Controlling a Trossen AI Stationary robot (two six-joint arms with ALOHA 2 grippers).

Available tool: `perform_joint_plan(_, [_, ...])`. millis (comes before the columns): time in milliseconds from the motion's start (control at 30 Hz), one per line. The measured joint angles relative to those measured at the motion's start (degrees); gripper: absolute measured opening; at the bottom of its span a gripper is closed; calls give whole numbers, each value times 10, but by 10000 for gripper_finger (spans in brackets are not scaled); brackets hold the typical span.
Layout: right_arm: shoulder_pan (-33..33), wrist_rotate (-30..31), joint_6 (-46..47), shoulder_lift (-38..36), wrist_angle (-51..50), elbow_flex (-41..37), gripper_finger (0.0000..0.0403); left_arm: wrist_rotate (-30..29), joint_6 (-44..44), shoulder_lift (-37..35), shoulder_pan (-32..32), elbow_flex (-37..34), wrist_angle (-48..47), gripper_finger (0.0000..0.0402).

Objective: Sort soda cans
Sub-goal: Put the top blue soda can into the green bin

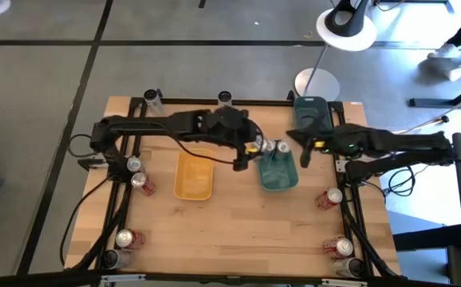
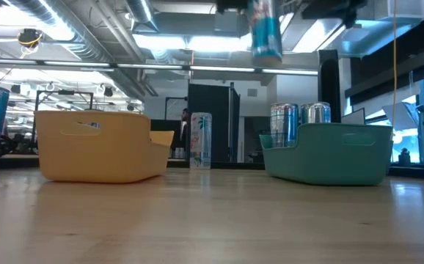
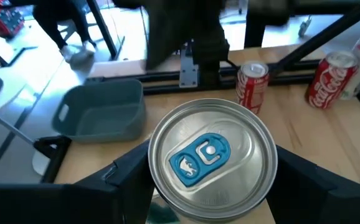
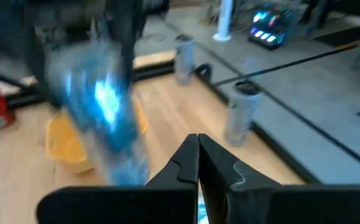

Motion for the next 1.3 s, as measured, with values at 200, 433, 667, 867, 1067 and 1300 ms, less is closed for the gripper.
perform_joint_plan(200, [0,29,0,-41,-18,0,5,-2,-21,59,-10,0,64,238])
perform_joint_plan(433, [0,29,-1,-37,-21,0,5,-2,-61,133,-20,0,152,239])
perform_joint_plan(667, [0,29,-4,-25,-27,0,5,-5,-71,209,-25,0,218,239])
perform_joint_plan(867, [0,29,-3,-22,-29,0,5,-24,-71,258,-21,-1,260,239])
perform_joint_plan(1067, [0,28,-3,-20,-29,0,5,-35,-75,289,-17,1,305,239])
perform_joint_plan(1300, [0,28,-3,-11,-30,0,5,-43,-44,291,-17,1,303,244])
